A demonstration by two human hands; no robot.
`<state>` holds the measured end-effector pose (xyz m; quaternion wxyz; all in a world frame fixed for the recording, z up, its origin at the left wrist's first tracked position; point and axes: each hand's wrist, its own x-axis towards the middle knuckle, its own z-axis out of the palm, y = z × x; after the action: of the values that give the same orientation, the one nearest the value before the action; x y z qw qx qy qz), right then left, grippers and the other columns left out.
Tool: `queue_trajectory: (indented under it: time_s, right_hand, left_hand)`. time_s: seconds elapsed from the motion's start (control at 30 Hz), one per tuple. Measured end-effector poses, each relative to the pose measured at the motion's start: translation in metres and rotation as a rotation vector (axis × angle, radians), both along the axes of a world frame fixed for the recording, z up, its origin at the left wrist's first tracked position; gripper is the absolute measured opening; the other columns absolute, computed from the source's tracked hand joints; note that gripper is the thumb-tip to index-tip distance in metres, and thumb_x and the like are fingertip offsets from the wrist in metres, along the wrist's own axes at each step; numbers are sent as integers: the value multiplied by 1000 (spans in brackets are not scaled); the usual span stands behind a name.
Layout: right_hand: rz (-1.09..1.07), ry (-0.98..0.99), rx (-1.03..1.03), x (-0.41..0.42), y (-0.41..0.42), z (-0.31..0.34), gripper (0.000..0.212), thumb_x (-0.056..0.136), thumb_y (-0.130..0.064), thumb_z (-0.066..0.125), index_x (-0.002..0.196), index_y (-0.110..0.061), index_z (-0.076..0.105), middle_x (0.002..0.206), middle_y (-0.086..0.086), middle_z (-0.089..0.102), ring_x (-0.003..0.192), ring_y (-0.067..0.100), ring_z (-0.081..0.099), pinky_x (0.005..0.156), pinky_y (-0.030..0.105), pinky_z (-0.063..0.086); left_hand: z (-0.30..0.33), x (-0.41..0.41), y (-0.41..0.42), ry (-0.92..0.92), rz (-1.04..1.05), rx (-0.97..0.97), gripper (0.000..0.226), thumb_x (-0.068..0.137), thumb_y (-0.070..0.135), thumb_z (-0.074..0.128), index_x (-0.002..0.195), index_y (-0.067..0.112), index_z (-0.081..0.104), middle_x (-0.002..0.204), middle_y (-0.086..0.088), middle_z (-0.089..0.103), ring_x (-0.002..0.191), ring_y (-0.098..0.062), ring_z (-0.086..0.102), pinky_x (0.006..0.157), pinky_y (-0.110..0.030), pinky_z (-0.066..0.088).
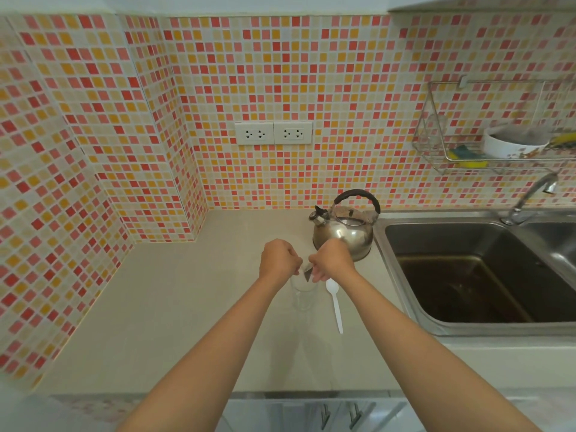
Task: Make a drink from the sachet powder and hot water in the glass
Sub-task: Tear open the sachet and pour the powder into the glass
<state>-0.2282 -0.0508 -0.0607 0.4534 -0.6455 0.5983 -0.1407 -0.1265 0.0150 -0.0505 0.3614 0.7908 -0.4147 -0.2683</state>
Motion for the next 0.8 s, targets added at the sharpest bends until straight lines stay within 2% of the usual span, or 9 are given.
queue_trajectory:
  time_s: [0.13, 0.23, 0.33, 0.4, 0.47, 0.53, 0.6, 0.67, 0.8]
  right_hand:
    - [14, 28, -19, 2, -1, 0, 25, 79, -11, 55, 58, -1, 63, 66, 14, 74, 61, 25, 74, 62, 31, 61]
    - [25, 56, -34, 4, 0, 5, 28, 74, -14, 58, 46, -9, 61, 49, 5, 69, 54, 16, 72, 52, 20, 56]
    - [-4, 40, -39, 4, -1, 3, 24, 77, -13, 60, 55, -4, 65, 61, 11, 74, 58, 21, 73, 62, 30, 61]
    - [-27, 38, -47, 3, -1, 0, 22, 79, -11, 56, 61, -1, 63, 64, 14, 74, 55, 23, 72, 60, 31, 61]
    - [-60, 15, 4, 3, -2, 0, 25, 83, -11, 51, 63, 1, 59, 65, 16, 72, 57, 28, 72, 58, 30, 59]
    - [-61, -9, 68, 2, -5, 4, 29, 87, -12, 47, 64, 2, 57, 66, 17, 70, 59, 30, 71, 58, 29, 56]
    - [-33, -3, 99, 1, -9, 9, 32, 89, -15, 47, 65, 2, 60, 69, 16, 72, 57, 27, 71, 54, 27, 55]
    - [-17, 4, 107, 0, -12, 15, 35, 89, -21, 52, 63, 0, 63, 61, 13, 72, 52, 23, 71, 48, 23, 52]
    - [6, 8, 88, -1, -14, 23, 27, 86, -15, 55, 64, -2, 64, 50, 9, 69, 50, 20, 71, 49, 23, 52]
  left_hand:
    - [-4, -5, 0, -50, -10, -36, 10, 75, 0, 67, 66, 3, 69, 72, -16, 73, 66, -25, 73, 70, -35, 61]
    - [-7, -10, 1, -55, -25, -60, 10, 75, 2, 69, 65, 4, 69, 72, -16, 73, 65, -25, 73, 66, -32, 58]
    - [-9, -11, -1, -66, -33, -80, 11, 77, 5, 69, 65, 5, 70, 71, -15, 73, 64, -24, 72, 61, -28, 56]
    - [-9, -10, -2, -86, -29, -91, 9, 76, 6, 69, 67, 7, 71, 72, -12, 73, 66, -24, 72, 62, -28, 56]
    - [-10, -6, -2, -145, -28, -101, 5, 76, 9, 69, 79, 11, 73, 78, -8, 74, 73, -23, 71, 67, -32, 58]
    - [-15, -1, -3, -215, -100, -127, 28, 79, 13, 68, 106, 18, 73, 97, -4, 74, 89, -19, 69, 77, -30, 55]
    - [-19, 6, -4, -259, -262, -178, 42, 84, 14, 66, 125, 21, 65, 124, -1, 67, 114, -16, 59, 97, -29, 47]
    - [-23, 11, -2, -250, -363, -222, 40, 88, 15, 62, 127, 23, 63, 134, 2, 61, 127, -14, 50, 107, -30, 40]
    - [-31, 16, 0, -188, -370, -243, 53, 79, 30, 73, 130, 27, 60, 132, 6, 62, 125, -9, 51, 105, -25, 40]
